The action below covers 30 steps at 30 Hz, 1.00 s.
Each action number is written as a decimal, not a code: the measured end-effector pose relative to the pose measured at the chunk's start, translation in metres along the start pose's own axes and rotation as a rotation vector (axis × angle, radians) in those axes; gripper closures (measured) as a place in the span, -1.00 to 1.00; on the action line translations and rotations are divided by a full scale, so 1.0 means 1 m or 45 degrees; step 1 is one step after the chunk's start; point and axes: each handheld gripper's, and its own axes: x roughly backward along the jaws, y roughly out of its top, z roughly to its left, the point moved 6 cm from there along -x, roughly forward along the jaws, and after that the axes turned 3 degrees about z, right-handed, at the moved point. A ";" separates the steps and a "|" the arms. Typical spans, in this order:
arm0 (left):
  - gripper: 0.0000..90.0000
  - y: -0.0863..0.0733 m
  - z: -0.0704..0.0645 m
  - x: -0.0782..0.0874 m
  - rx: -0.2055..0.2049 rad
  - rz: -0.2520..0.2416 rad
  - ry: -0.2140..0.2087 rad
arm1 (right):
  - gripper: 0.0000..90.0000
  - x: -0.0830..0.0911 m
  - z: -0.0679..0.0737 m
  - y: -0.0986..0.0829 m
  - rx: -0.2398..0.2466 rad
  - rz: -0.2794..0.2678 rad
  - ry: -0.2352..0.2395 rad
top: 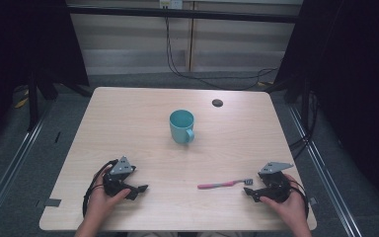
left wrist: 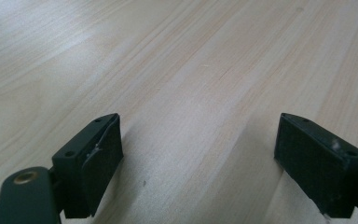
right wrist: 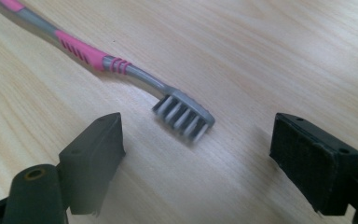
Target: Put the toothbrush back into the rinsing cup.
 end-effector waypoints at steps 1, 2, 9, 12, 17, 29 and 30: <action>-0.67 0.000 0.000 0.000 0.001 0.000 0.000 | -0.63 0.000 0.001 0.002 0.018 0.012 0.005; -0.67 0.000 0.000 0.000 0.000 0.000 0.000 | -0.63 0.000 0.002 0.003 0.035 0.014 0.010; -0.67 0.000 0.000 0.000 0.000 0.000 0.000 | -0.60 0.001 0.012 0.019 0.125 0.054 0.051; -0.67 0.000 0.000 0.000 -0.001 0.002 0.000 | -0.59 0.000 0.014 0.026 0.145 0.067 0.071; -0.67 0.000 0.000 0.000 0.001 -0.001 0.000 | -0.56 -0.002 0.015 0.033 0.187 0.098 0.075; -0.67 0.000 0.000 0.000 0.000 0.000 0.000 | -0.28 -0.009 0.029 0.055 0.311 0.140 0.147; -0.67 0.000 0.000 0.000 0.000 0.000 0.001 | -0.21 -0.009 0.031 0.056 0.332 0.147 0.162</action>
